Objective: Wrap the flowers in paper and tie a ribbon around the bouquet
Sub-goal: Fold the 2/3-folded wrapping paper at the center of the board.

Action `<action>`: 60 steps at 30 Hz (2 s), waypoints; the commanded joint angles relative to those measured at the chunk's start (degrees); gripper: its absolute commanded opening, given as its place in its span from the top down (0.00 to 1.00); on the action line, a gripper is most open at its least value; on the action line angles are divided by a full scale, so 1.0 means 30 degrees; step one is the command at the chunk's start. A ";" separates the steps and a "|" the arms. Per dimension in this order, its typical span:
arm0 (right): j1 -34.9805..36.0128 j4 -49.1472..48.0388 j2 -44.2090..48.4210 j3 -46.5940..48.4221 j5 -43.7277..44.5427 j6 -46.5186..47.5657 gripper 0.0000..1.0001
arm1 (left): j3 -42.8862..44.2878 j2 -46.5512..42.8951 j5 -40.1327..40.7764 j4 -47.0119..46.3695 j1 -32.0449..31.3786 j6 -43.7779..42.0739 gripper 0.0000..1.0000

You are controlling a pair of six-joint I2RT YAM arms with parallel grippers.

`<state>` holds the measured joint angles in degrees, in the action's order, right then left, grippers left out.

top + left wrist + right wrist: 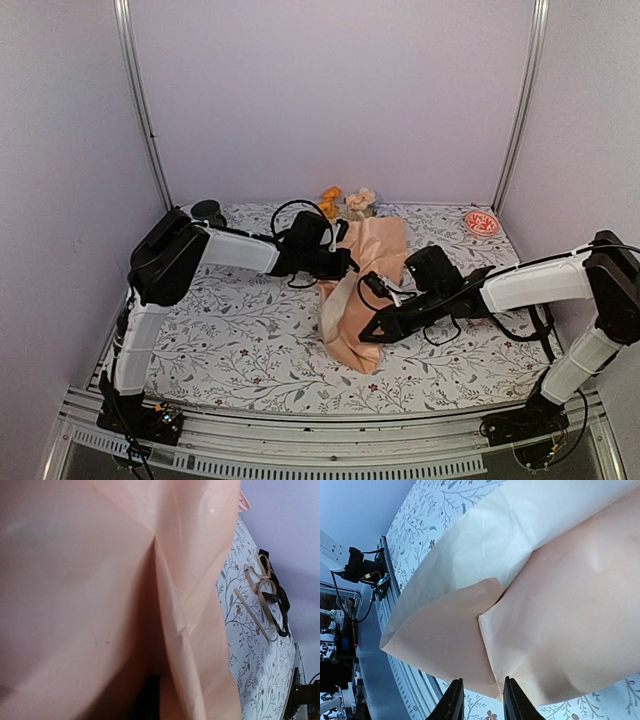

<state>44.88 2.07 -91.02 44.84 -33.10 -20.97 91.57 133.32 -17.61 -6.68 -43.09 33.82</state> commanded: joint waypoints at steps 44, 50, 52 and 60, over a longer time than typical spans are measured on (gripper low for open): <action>-0.5119 -0.2733 -0.2903 0.2364 0.0701 -0.4546 0.82 | 0.0770 0.0719 0.1599 0.0693 -0.1668 0.0808 1.00; -0.4869 -0.2925 -0.3648 0.3398 0.0284 -0.5069 0.57 | 0.0388 0.0678 0.1200 0.0071 -0.1611 0.1012 0.99; -0.4749 -0.3125 -0.4008 0.3618 -0.0078 -0.5119 0.53 | 0.0343 0.0704 0.1087 -0.0060 -0.1580 0.1134 0.99; -0.4268 -0.3241 -0.5035 0.4548 -0.0341 -0.5027 0.41 | -0.0042 0.0623 0.0793 -0.0381 -0.1437 0.1276 0.99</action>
<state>31.53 -6.09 -104.09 55.86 -33.50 -35.62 92.84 135.02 -13.89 -7.75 -47.72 37.15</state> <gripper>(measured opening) 0.583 0.009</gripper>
